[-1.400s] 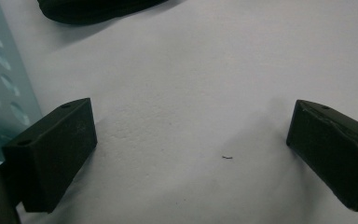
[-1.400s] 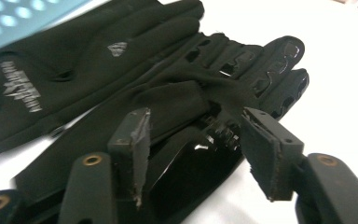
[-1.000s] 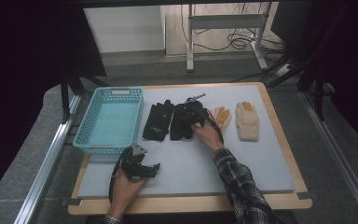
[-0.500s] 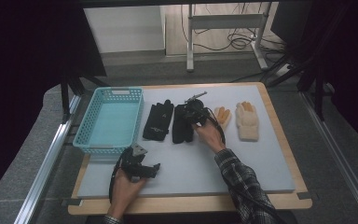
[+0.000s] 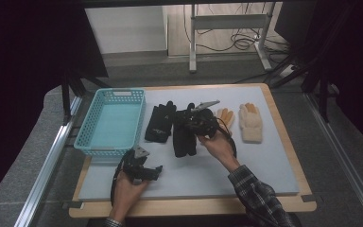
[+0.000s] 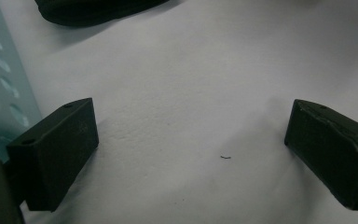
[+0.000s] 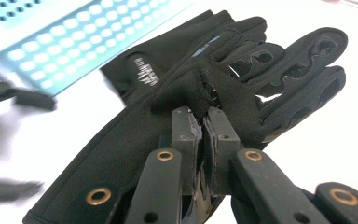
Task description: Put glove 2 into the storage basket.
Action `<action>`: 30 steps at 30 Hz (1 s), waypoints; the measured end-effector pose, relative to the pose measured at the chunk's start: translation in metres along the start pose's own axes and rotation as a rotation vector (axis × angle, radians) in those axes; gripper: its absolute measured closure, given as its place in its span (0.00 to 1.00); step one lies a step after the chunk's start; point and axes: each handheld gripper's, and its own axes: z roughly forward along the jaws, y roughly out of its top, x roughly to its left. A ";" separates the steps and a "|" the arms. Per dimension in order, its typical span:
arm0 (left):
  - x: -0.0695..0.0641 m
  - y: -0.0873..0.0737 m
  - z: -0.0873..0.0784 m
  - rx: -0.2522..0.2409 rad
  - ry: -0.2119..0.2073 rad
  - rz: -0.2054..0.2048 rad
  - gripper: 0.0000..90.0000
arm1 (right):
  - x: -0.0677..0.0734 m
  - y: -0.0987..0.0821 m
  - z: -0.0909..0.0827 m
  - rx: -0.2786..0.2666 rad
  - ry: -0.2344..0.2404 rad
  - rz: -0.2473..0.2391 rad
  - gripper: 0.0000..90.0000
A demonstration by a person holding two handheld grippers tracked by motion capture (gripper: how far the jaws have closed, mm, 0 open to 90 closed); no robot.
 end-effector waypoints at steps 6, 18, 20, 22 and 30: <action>0.000 0.000 0.000 -0.004 0.001 -0.003 0.04 | 0.021 -0.029 -0.025 -0.034 0.041 0.028 0.91; 0.000 0.000 0.000 -0.001 0.001 -0.003 0.04 | 0.034 -0.075 -0.012 -0.015 0.006 -0.006 0.70; 0.000 0.000 0.000 -0.001 0.000 -0.005 0.04 | 0.030 -0.075 -0.018 -0.028 -0.005 -0.001 0.64; 0.000 0.000 0.000 -0.001 0.000 -0.004 0.04 | 0.022 -0.076 -0.024 -0.029 -0.025 -0.003 0.62; 0.000 0.000 0.000 -0.001 0.001 -0.002 0.04 | 0.007 -0.075 -0.018 -0.021 -0.022 0.011 0.58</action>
